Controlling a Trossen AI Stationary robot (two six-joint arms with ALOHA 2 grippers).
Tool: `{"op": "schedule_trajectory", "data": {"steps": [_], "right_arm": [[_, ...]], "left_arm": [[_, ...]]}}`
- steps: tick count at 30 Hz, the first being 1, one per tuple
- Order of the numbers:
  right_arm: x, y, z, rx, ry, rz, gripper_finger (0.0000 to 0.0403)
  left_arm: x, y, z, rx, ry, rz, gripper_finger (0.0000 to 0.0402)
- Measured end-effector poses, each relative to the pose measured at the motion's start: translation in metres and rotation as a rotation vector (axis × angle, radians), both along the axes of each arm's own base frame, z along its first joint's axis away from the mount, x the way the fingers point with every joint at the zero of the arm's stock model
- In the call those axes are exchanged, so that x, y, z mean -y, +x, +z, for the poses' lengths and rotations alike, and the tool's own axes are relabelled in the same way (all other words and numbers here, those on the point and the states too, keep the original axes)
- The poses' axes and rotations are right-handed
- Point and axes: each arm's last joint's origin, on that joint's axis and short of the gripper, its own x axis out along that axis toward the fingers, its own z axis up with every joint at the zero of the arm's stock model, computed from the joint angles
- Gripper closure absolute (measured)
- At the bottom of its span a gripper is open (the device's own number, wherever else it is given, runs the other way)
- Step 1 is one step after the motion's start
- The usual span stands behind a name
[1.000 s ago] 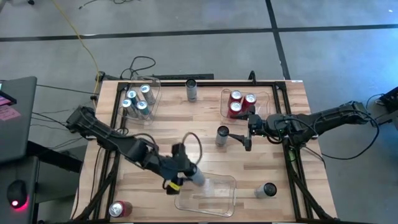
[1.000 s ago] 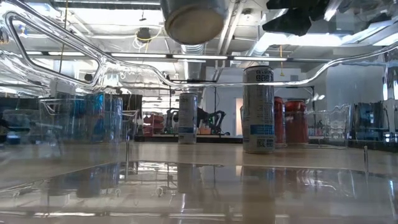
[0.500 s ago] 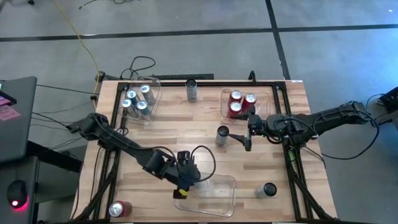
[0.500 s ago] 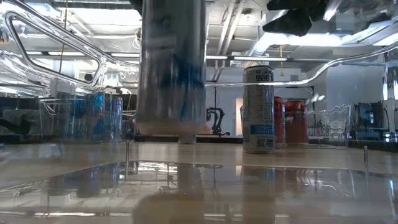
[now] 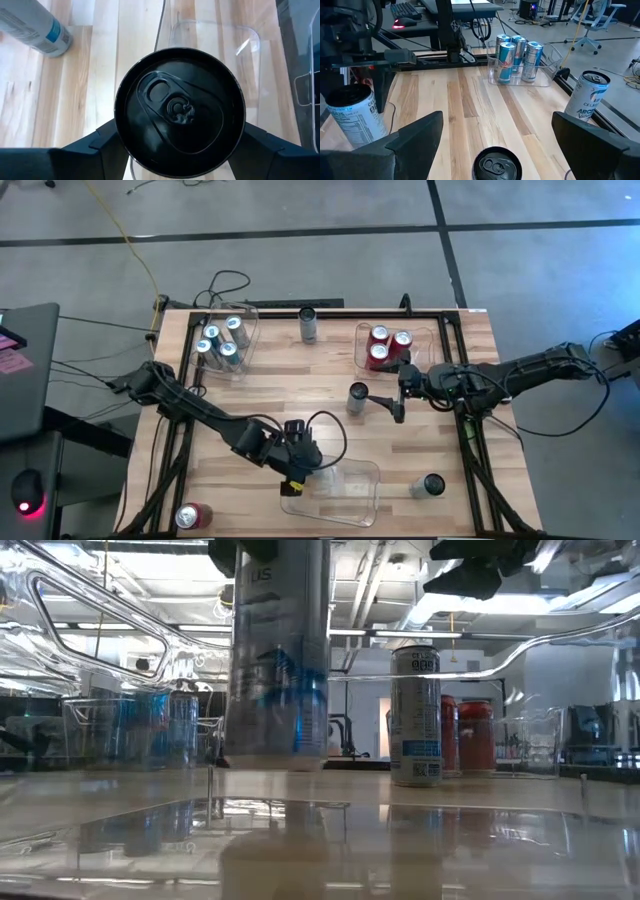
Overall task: Sort soda cans
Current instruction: Put the white blue soda can into the bottom transparent bin
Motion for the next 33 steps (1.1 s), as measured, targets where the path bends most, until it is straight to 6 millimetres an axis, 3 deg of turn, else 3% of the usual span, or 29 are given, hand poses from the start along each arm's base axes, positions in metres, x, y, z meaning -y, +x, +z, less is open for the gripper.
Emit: {"op": "schedule_trajectory", "data": {"steps": [12, 23, 33], "right_arm": [[0.0004, -0.0006, -0.0029, -0.024, 0.024, -0.009, 0.0011], [0.0003, -0.0004, -0.0030, -0.021, 0.035, -0.012, 0.0011], [0.0002, 0.0001, -0.0012, -0.003, 0.038, -0.012, 0.0011]], "left_arm": [[0.0000, 0.0004, 0.0004, 0.006, -0.018, 0.022, 0.0135], [0.0004, 0.0007, 0.0026, 0.018, -0.036, 0.039, 0.0078], [-0.0009, -0.0016, 0.0062, 0.021, -0.025, 0.023, 0.0072]]}}
